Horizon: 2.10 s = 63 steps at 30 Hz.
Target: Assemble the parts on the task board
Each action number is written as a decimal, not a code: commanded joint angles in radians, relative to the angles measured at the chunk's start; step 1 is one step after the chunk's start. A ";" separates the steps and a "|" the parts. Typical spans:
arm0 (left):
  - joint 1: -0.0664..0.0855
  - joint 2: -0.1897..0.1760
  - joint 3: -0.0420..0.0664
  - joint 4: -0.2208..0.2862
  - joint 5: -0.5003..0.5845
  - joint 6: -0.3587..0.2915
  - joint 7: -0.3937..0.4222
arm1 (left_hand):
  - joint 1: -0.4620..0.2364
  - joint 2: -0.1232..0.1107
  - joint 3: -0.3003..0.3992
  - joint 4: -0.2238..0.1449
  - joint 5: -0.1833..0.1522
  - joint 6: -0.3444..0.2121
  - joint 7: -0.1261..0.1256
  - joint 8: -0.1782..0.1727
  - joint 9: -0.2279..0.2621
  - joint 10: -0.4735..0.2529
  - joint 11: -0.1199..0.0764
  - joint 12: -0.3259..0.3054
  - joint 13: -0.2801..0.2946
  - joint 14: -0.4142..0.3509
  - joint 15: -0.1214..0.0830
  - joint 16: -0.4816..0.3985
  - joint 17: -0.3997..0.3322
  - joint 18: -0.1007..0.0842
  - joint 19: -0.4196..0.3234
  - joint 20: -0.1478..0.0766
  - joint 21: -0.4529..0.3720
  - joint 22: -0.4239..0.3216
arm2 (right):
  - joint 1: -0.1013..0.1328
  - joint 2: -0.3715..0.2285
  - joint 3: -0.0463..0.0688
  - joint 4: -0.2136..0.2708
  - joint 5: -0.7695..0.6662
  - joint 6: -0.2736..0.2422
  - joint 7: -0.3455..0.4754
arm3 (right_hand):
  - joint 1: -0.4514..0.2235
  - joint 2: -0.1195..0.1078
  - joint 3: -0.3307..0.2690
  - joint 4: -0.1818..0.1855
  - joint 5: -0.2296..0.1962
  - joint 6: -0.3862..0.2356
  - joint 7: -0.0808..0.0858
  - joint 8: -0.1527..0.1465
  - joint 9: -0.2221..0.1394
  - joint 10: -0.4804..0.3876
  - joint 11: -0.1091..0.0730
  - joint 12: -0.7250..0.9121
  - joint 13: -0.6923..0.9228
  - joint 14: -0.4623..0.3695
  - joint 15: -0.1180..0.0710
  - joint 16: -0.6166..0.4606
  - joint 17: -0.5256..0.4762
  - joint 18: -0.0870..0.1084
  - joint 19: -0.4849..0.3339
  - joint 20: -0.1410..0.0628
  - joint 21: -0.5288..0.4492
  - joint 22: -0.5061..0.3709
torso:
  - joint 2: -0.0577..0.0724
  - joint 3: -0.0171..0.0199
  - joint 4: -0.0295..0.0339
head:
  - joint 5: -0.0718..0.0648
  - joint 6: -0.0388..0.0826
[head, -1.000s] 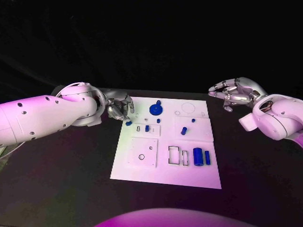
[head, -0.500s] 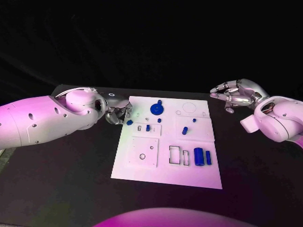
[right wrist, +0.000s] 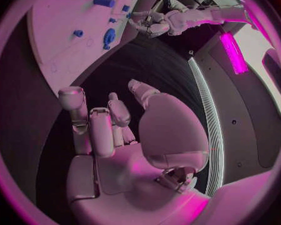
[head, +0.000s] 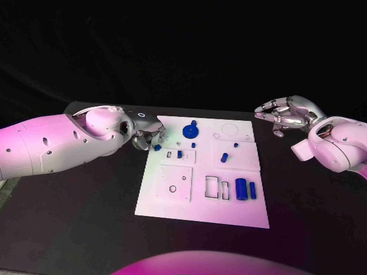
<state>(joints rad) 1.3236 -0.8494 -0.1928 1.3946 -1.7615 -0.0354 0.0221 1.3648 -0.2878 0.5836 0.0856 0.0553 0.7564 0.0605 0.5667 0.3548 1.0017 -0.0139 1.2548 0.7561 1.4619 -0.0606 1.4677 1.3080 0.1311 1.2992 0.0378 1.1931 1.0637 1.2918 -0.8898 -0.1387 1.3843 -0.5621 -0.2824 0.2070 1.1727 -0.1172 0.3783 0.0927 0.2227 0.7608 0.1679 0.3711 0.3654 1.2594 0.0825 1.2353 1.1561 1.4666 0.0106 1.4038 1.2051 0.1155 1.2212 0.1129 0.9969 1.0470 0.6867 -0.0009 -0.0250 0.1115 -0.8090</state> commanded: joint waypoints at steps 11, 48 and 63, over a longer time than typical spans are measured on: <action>-0.019 0.011 -0.001 -0.014 -0.011 0.010 0.036 | 0.020 0.007 0.013 -0.006 -0.005 0.010 -0.004 -0.013 -0.008 0.017 -0.004 0.023 0.029 0.036 -0.008 0.010 0.102 -0.019 0.005 0.000 0.009 0.005 | -0.001 0.001 0.000 0.000 -0.009 0.017 0.009 | 0.008 0.001 0.001 0.006 0.006 -0.009 0.001 0.007 0.001 0.006 -0.001 0.000 0.001 0.021 -0.006 -0.005 0.002 0.020 0.001 -0.002 -0.005 0.001 | -0.001 0.0002 -0.0001 | -0.005 -0.004; -0.024 0.026 -0.001 -0.039 0.064 -0.018 0.082 | -0.015 0.129 0.040 0.110 -0.006 0.130 0.025 -0.092 -0.047 -0.128 0.018 -0.097 -0.178 0.024 0.009 0.005 0.087 -0.017 -0.020 0.013 0.004 0.005 | -0.001 0.001 0.000 -0.001 -0.009 0.018 0.011 | 0.003 0.006 0.000 0.013 0.007 -0.010 0.001 0.008 0.001 0.007 -0.001 0.001 0.001 0.021 -0.006 -0.006 0.001 0.020 0.000 -0.002 -0.009 -0.001 | -0.002 0.0010 0.0008 | -0.008 -0.003; -0.024 0.027 -0.001 -0.039 0.105 -0.026 0.097 | 0.006 0.179 0.126 0.169 -0.006 0.116 0.051 -0.150 -0.072 -0.138 0.040 -0.167 -0.228 0.007 0.027 -0.007 0.063 -0.011 -0.043 0.033 -0.021 -0.019 | -0.002 0.001 0.000 -0.002 -0.007 0.020 0.015 | 0.000 0.008 -0.001 0.017 0.007 -0.011 0.002 0.008 0.001 0.005 0.000 -0.002 -0.002 0.021 -0.005 -0.006 0.001 0.020 0.000 -0.002 -0.011 -0.002 | -0.001 0.0010 0.0014 | -0.010 0.000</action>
<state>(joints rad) 1.3017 -0.8248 -0.1924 1.3535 -1.6773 -0.0612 0.1008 1.3616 -0.1104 0.7067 0.2554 0.0457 0.8726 0.1058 0.4193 0.2846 0.8630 0.0199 1.0918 0.5290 1.4650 -0.0424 1.4667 1.3075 0.1161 1.2604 0.0688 1.1752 1.0453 1.2910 -0.8898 -0.1387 1.3824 -0.5627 -0.2803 0.2102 1.1727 -0.1172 0.3768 0.1024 0.2266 0.7573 0.1715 0.3750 0.3652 1.2594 0.0825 1.2353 1.1552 1.4666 0.0106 1.4038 1.2055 0.1155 1.2212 0.1130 0.9929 1.0458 0.6852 0.0002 -0.0238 0.1011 -0.8090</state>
